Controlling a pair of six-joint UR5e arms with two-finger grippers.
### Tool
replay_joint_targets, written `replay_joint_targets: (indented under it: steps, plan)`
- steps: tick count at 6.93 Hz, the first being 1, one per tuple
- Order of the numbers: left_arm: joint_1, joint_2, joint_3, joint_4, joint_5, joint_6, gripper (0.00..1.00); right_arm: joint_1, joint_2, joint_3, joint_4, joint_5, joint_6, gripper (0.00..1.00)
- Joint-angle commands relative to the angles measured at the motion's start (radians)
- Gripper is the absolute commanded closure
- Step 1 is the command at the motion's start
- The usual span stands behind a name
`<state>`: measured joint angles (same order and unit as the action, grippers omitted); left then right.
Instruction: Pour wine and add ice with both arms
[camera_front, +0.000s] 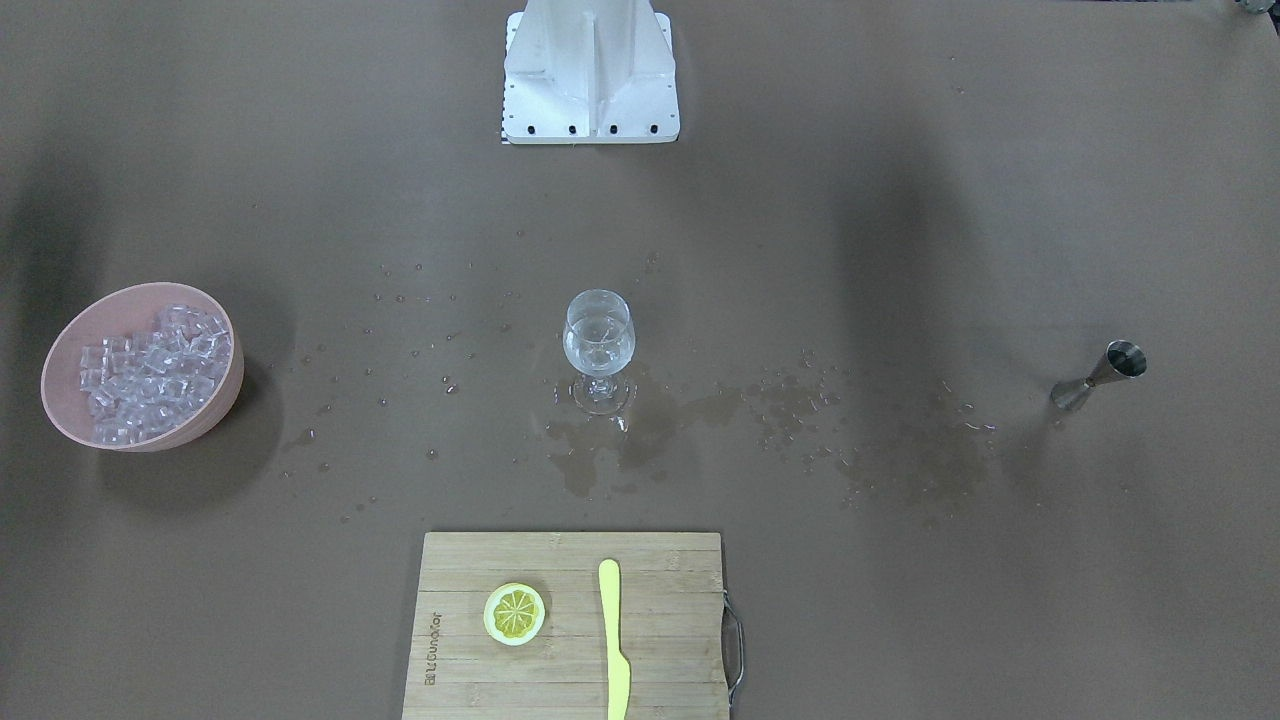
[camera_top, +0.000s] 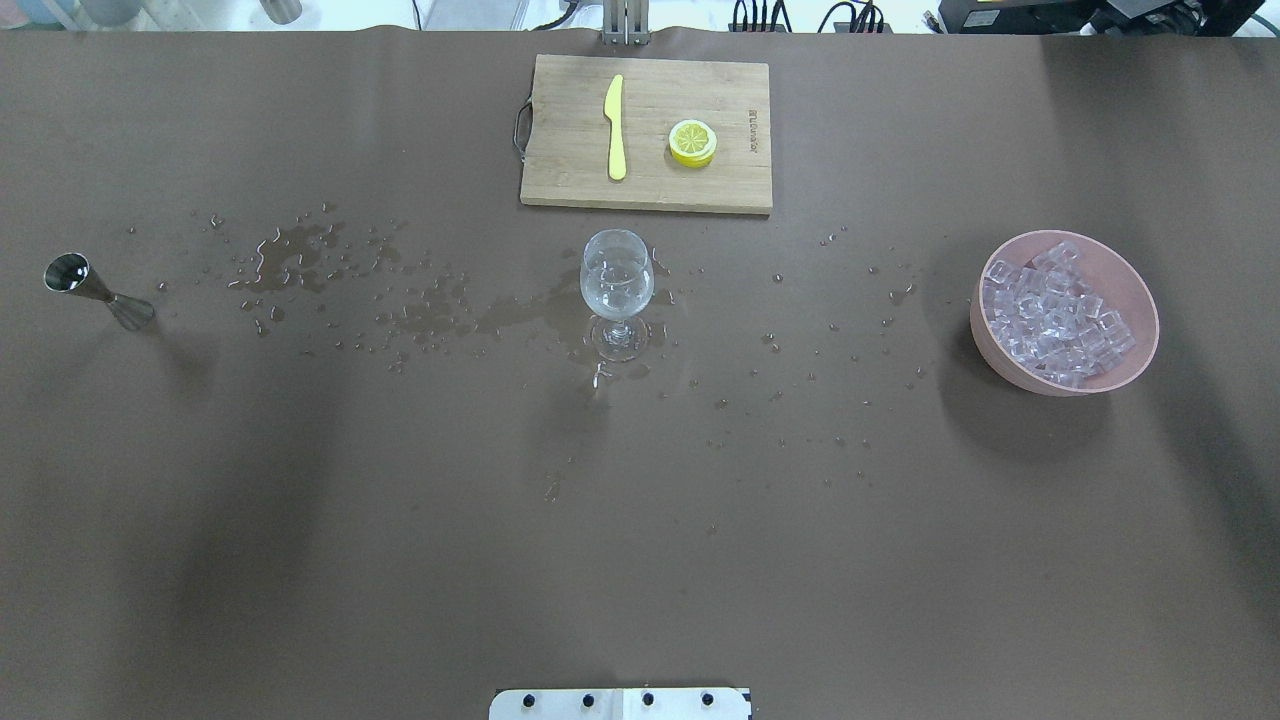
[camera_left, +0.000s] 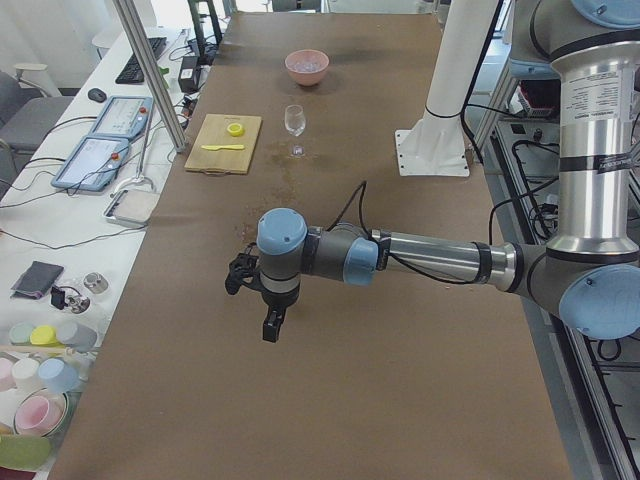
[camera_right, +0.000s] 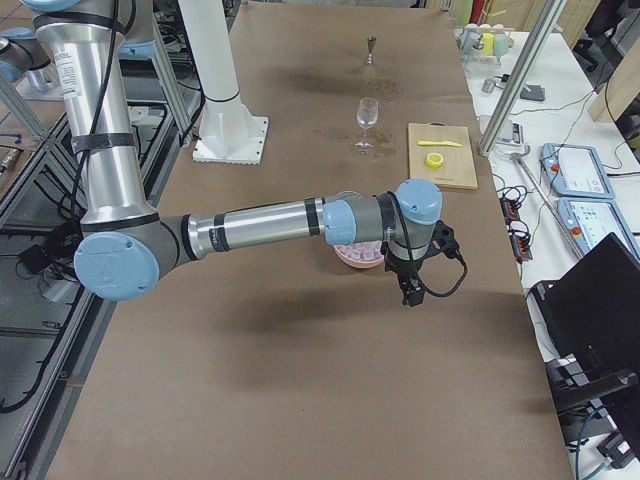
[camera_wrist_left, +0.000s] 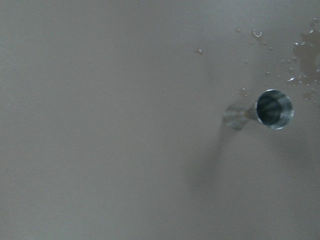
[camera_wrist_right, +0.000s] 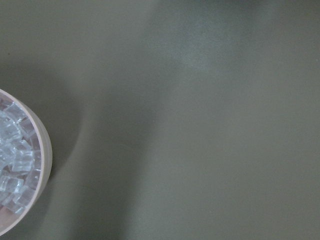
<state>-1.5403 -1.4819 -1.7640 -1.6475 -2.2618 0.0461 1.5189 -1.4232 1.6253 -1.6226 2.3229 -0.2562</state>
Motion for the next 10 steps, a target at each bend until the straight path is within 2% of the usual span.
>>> replay_joint_targets:
  steps: [1,4,6,8,10]
  plan:
    - [-0.001,0.006,-0.023,0.011,0.008,-0.012,0.02,0.007,-0.008,0.004,-0.002,-0.017,0.005,0.00]
    - [-0.003,0.006,-0.044,0.009,0.004,-0.011,0.02,0.007,-0.006,0.012,0.000,-0.010,0.009,0.00]
    - [0.002,0.012,-0.112,0.008,0.002,-0.011,0.02,0.007,-0.003,0.010,0.000,-0.007,0.009,0.00]
    - [0.000,0.015,-0.126,0.000,-0.104,-0.015,0.02,0.006,-0.002,0.008,0.000,-0.005,0.009,0.00]
    - [-0.004,0.025,-0.176,-0.002,-0.108,-0.011,0.02,0.007,-0.005,0.010,-0.002,-0.005,0.009,0.00]
